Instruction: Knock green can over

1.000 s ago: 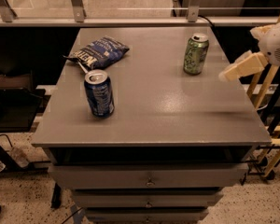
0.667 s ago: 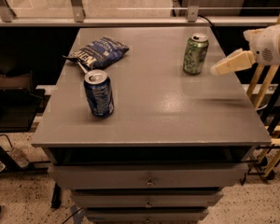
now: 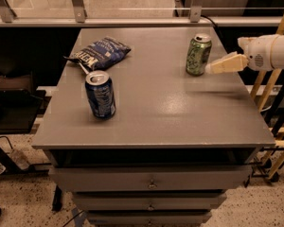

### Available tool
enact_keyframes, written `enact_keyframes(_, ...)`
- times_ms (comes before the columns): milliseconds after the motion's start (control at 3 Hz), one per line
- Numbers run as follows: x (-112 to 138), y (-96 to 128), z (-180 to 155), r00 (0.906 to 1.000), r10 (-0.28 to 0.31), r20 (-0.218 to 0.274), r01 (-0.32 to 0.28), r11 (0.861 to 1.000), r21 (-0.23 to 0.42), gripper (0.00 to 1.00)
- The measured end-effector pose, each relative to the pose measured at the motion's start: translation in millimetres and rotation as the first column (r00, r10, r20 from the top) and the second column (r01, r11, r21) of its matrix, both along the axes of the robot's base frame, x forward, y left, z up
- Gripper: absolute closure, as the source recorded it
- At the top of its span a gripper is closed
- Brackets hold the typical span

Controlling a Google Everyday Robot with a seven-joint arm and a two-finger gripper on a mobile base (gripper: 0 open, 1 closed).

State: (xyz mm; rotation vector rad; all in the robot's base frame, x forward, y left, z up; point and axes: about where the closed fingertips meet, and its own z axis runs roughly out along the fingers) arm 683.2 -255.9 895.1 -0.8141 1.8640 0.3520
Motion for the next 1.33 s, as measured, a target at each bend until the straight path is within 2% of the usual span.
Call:
enact_keyframes(667, 20.4, 28.2, -7.1, 0.9957, 0.056, 0.074, -0.060, 0.997, 0.049, 0.00)
enact_keyframes(1333, 30.2, 58.9, -7.7, 0.9841, 0.115, 0.135, -0.129, 0.986, 0.102, 0.00)
